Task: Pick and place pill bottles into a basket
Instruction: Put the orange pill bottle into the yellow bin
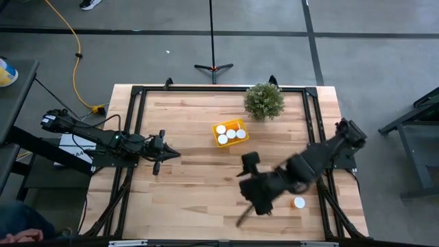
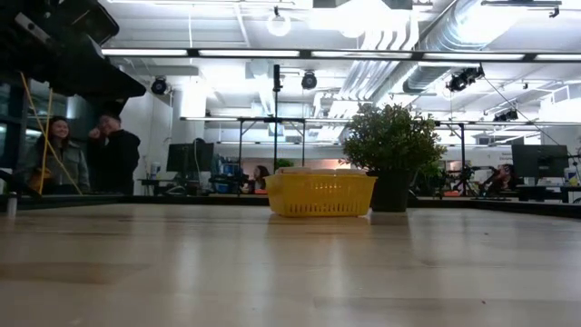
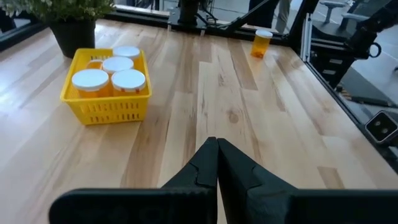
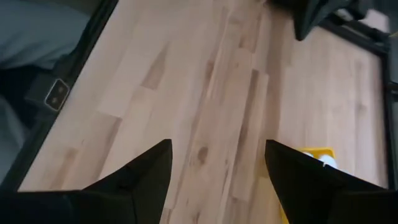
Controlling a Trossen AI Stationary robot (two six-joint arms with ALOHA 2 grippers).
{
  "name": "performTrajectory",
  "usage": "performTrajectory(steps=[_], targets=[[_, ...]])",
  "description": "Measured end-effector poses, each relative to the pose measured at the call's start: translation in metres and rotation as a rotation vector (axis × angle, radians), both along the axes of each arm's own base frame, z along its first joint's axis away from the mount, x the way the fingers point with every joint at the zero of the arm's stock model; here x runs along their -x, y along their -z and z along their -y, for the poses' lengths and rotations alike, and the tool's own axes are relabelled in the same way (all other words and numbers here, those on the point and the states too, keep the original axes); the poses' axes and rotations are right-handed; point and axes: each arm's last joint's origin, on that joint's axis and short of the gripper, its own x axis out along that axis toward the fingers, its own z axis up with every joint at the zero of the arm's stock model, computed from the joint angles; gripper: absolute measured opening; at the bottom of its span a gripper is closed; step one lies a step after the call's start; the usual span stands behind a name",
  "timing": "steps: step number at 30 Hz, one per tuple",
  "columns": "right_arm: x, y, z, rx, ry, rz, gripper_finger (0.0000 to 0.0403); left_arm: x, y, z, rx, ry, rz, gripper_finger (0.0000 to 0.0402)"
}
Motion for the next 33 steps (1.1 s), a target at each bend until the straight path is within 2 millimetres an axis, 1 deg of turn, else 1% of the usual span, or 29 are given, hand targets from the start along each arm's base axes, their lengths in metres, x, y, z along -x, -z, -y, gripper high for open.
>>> performTrajectory(steps=[4,8,13,15,17,21,26,30,33], targets=[[0.021,-0.001,-0.030,0.010,0.046,0.052,0.0247,-0.001,-0.002,0.000,-0.010,-0.001,0.024,0.0046],[0.043,-0.002,-0.055,-0.007,0.065,0.104,0.0247,-0.001,-0.004,0.000,-0.009,-0.005,0.040,0.0046],[0.066,-0.003,-0.078,-0.054,0.130,0.181,0.0247,-0.001,-0.005,0.000,-0.007,-0.006,0.049,0.0046],[0.071,-0.003,-0.086,-0.071,0.147,0.214,0.0247,-0.001,-0.005,0.000,-0.007,-0.006,0.049,0.0046],[0.072,0.000,-0.097,-0.108,0.136,0.238,0.0247,-0.001,-0.005,0.000,-0.007,-0.007,0.048,0.0046],[0.061,0.008,-0.115,-0.177,0.075,0.248,0.0247,-0.001,-0.005,0.000,-0.004,-0.008,0.048,0.0046],[0.034,0.029,-0.124,-0.192,0.036,0.221,0.0247,-0.001,-0.004,0.000,-0.002,-0.009,0.046,0.0046],[0.007,0.049,-0.123,-0.210,-0.009,0.164,0.0247,-0.001,-0.004,0.000,-0.001,-0.009,0.046,0.0046],[-0.015,0.063,-0.114,-0.233,-0.039,0.104,0.0247,-0.001,-0.004,0.000,-0.001,-0.009,0.046,0.0046]])
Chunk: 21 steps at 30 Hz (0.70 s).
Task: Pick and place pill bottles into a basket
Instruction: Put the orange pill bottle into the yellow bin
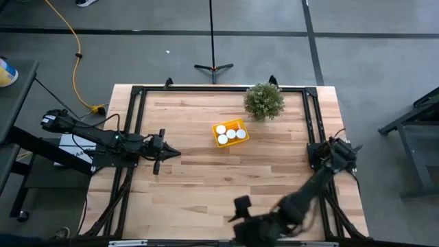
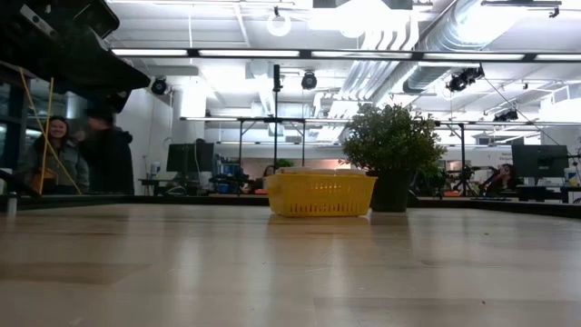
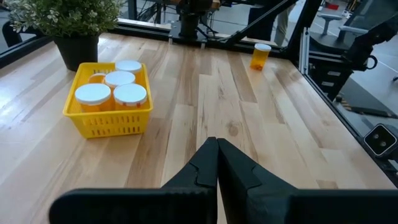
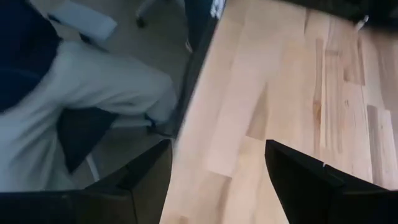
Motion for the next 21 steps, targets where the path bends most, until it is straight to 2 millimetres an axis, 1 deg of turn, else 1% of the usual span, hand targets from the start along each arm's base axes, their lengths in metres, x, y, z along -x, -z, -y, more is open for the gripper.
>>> performTrajectory(steps=[4,10,13,15,18,21], targets=[[-0.025,0.013,0.022,0.007,-0.008,-0.064,0.0247,0.000,0.000,0.000,0.000,0.000,0.000,0.0046],[-0.049,0.022,0.054,0.074,0.017,-0.101,0.0247,0.000,0.000,0.001,0.011,0.024,-0.002,0.0046],[-0.056,0.021,0.063,0.047,-0.011,-0.103,0.0247,0.000,0.000,0.001,0.015,0.023,-0.002,0.0046],[-0.064,0.023,0.066,0.005,-0.061,-0.059,0.0247,0.000,0.000,0.001,0.016,0.023,-0.002,0.0046],[-0.074,0.038,0.072,-0.108,-0.145,0.000,0.0247,0.000,0.000,0.001,0.016,0.023,0.000,0.0046],[-0.079,0.058,0.080,-0.138,-0.132,0.025,0.0247,0.000,-0.001,0.001,0.019,0.023,0.012,0.0046]])
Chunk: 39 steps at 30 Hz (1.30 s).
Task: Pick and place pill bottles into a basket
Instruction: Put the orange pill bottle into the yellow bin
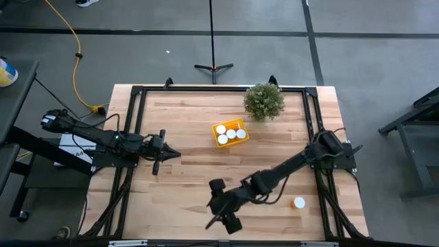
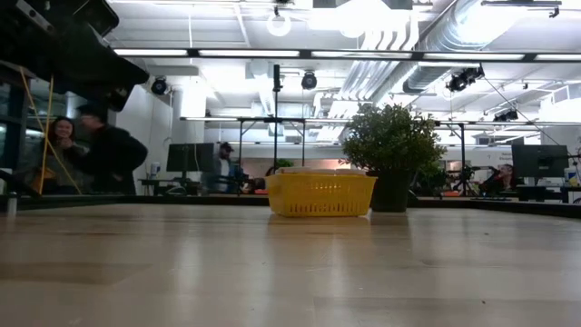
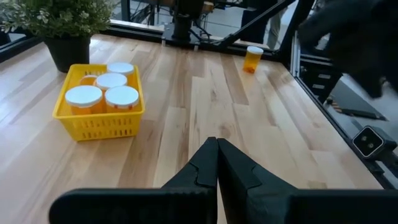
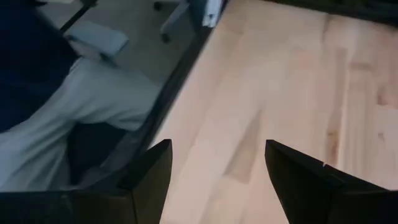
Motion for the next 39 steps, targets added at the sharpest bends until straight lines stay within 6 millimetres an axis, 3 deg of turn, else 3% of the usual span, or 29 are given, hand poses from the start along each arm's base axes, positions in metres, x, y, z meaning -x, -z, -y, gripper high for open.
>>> performTrajectory(steps=[6,13,21,27,33,39], targets=[[0.001,0.033,0.012,0.037,-0.001,0.051,0.0247,0.000,-0.001,0.000,0.002,0.000,0.007,0.0046],[0.027,0.058,0.038,0.040,0.047,0.141,0.0247,0.000,-0.002,0.000,-0.010,-0.003,0.019,0.0046],[0.073,0.043,0.076,-0.021,0.037,0.455,0.0247,0.000,-0.002,0.000,-0.015,-0.016,0.020,0.0047],[0.103,0.031,0.092,-0.061,0.074,0.568,0.0247,0.000,-0.002,0.000,-0.016,-0.016,0.018,0.0046],[0.111,0.025,0.096,-0.047,0.070,0.590,0.0247,-0.001,-0.002,0.000,-0.013,-0.016,0.025,0.0046],[0.103,0.011,0.101,0.104,0.103,0.661,0.0247,-0.001,-0.002,0.000,-0.014,-0.017,0.025,0.0047]])
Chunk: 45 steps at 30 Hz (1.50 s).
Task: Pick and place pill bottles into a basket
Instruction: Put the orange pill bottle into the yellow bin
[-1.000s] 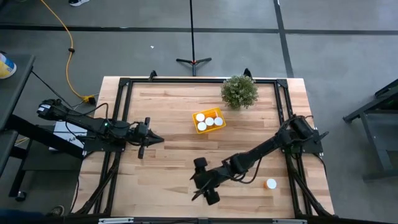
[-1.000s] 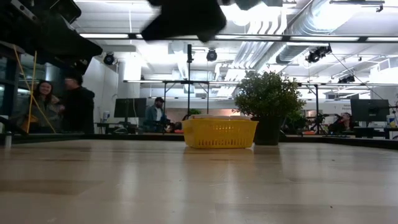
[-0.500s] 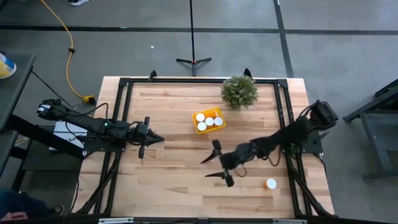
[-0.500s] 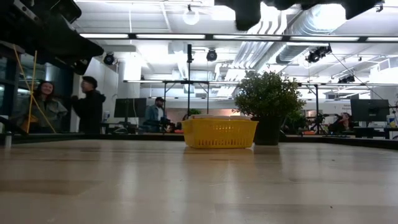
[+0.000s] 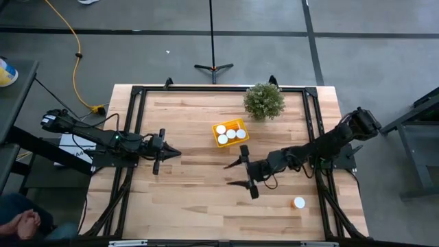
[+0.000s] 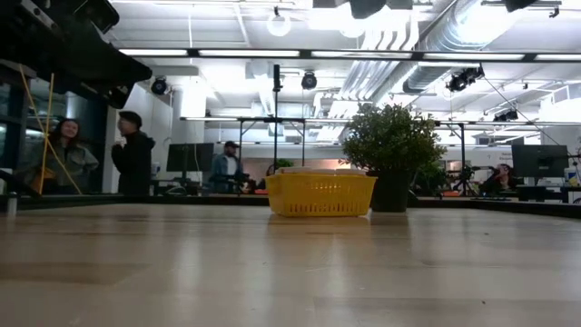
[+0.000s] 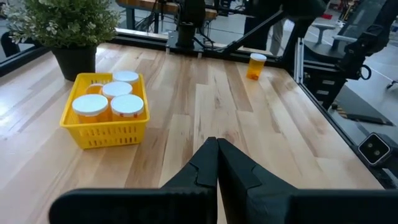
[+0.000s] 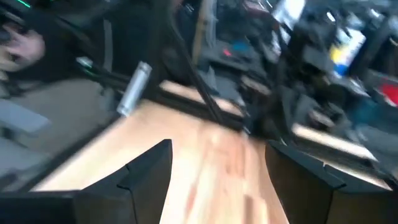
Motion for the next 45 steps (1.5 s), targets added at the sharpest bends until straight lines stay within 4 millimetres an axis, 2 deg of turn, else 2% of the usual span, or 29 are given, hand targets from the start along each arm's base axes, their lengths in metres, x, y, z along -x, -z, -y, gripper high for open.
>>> performTrajectory(steps=[6,10,13,17,24,31,35,39,45], targets=[[0.002,0.004,0.005,-0.054,0.235,-0.229,0.0255,0.000,0.000,0.000,-0.002,-0.003,-0.005,0.0046],[0.013,-0.003,-0.001,-0.115,0.270,-0.443,0.0275,0.000,0.001,0.000,-0.004,-0.004,-0.011,0.0047],[0.024,-0.019,-0.005,-0.198,0.262,-0.646,0.0285,0.000,0.001,0.000,-0.005,-0.004,-0.014,0.0047],[0.043,-0.036,-0.014,-0.370,0.373,-0.912,0.0286,0.000,0.002,0.000,-0.006,-0.005,-0.016,0.0046],[0.079,-0.036,-0.035,-0.552,0.565,-1.181,0.0287,0.000,0.001,-0.001,-0.014,-0.042,-0.013,0.0046],[0.110,-0.031,-0.055,-0.690,0.778,-1.305,0.0287,0.000,0.001,-0.002,-0.019,-0.066,-0.012,0.0046],[0.120,-0.031,-0.066,-0.776,0.841,-1.324,0.0287,0.000,0.001,-0.002,-0.019,-0.066,-0.012,0.0047],[0.126,-0.025,-0.076,-0.784,0.884,-1.339,0.0287,0.000,0.001,-0.002,-0.019,-0.066,-0.012,0.0047],[0.127,-0.005,-0.095,-0.723,0.913,-1.394,0.0287,0.000,0.001,-0.002,-0.020,-0.066,-0.011,0.0047]])
